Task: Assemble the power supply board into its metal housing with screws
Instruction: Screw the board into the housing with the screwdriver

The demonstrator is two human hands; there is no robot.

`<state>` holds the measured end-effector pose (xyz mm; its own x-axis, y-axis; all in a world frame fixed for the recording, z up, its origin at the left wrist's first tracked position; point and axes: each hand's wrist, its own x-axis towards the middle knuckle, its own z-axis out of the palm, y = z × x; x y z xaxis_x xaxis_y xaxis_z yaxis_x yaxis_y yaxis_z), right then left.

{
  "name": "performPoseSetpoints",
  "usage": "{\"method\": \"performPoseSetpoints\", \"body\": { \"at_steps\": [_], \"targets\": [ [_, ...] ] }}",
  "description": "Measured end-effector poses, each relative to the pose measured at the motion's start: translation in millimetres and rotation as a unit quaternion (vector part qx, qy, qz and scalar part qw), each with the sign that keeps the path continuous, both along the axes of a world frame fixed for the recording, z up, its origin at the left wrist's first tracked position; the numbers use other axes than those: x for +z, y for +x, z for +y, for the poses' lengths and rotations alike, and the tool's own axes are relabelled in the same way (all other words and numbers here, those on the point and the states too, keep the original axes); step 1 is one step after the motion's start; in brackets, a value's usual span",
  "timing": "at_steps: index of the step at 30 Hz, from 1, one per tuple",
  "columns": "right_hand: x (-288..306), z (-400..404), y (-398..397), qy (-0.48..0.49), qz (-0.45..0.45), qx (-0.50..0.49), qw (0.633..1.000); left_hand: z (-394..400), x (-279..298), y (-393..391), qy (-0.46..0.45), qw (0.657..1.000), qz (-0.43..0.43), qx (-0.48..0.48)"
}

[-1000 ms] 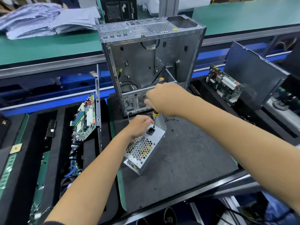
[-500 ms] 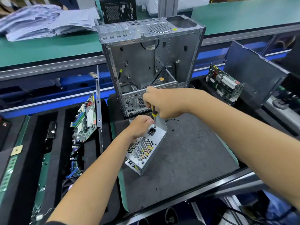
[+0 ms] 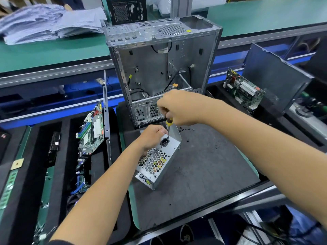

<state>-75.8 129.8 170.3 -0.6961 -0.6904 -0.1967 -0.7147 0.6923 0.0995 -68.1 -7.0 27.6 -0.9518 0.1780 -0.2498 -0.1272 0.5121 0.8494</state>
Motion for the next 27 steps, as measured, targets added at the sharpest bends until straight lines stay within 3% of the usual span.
{"method": "performPoseSetpoints", "body": {
  "at_steps": [2, 4, 9, 15, 17, 19, 21, 25, 27],
  "targets": [
    [-5, -2, 0, 0.030, 0.088, -0.009, 0.996, 0, 0, 0, -0.002, 1.000, -0.004, 0.005],
    [-6, 0, -1, 0.023, 0.095, -0.030, 0.995, 0, -1, 0, 0.000, 1.000, -0.005, 0.006],
    [-3, 5, 0, -0.060, -0.087, -0.033, 0.994, 0, -2, 0, 0.009, 1.000, -0.007, 0.009],
    [-8, -3, 1, -0.022, 0.074, -0.062, 0.995, 1, -1, 0, 0.007, 1.000, -0.010, 0.006],
    [-7, -1, 2, -0.031, 0.025, -0.058, 0.998, 0, -2, 0, 0.013, 1.000, -0.008, 0.009],
    [-5, 2, 0, -0.059, -0.081, -0.030, 0.995, -1, -3, 0, 0.018, 1.000, -0.007, 0.009],
    [-4, 2, -1, -0.076, -0.107, -0.010, 0.991, 0, -4, 0, 0.024, 1.000, -0.009, 0.006],
    [-11, -6, -1, -0.035, 0.079, -0.028, 0.996, 0, -4, 0, 0.009, 1.000, -0.008, 0.009],
    [-12, -3, -1, -0.042, 0.105, -0.058, 0.992, 0, -4, -1, 0.006, 1.000, -0.011, 0.004]
  ]
}}
